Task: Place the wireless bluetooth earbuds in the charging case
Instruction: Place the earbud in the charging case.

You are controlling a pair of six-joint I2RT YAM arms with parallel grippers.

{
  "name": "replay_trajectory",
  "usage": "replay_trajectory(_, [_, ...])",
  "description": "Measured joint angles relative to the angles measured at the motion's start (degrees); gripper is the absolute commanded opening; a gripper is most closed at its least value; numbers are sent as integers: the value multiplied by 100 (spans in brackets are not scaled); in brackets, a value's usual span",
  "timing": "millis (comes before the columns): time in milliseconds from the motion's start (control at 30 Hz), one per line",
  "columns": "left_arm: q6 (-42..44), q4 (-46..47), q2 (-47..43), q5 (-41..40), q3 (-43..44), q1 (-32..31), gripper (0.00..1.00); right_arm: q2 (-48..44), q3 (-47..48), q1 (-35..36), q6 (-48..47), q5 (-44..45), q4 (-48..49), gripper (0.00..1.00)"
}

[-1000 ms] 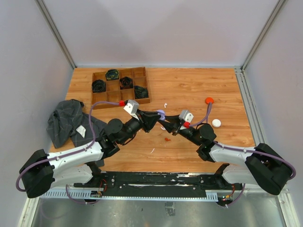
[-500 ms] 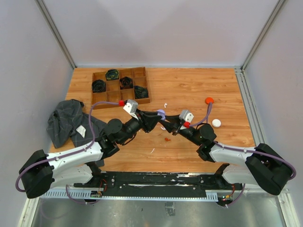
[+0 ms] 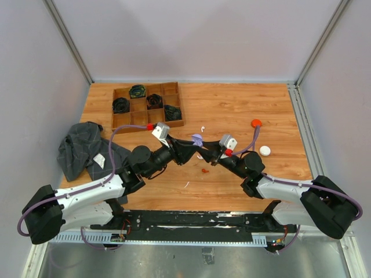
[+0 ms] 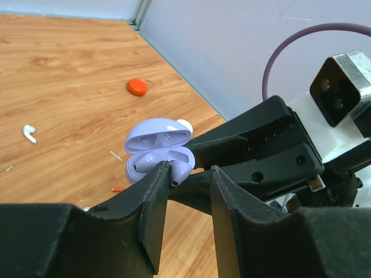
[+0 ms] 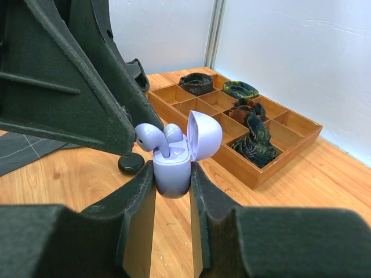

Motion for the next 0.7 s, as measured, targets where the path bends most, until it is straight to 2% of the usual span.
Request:
replay_trajectory(533, [-348,-518,-162,229,48,-4,44,0,0,0,-2,15,70,1])
replay_trajectory(700, [-352,-654,-162,262,168,-4,52,0,0,0,-2,15,79,1])
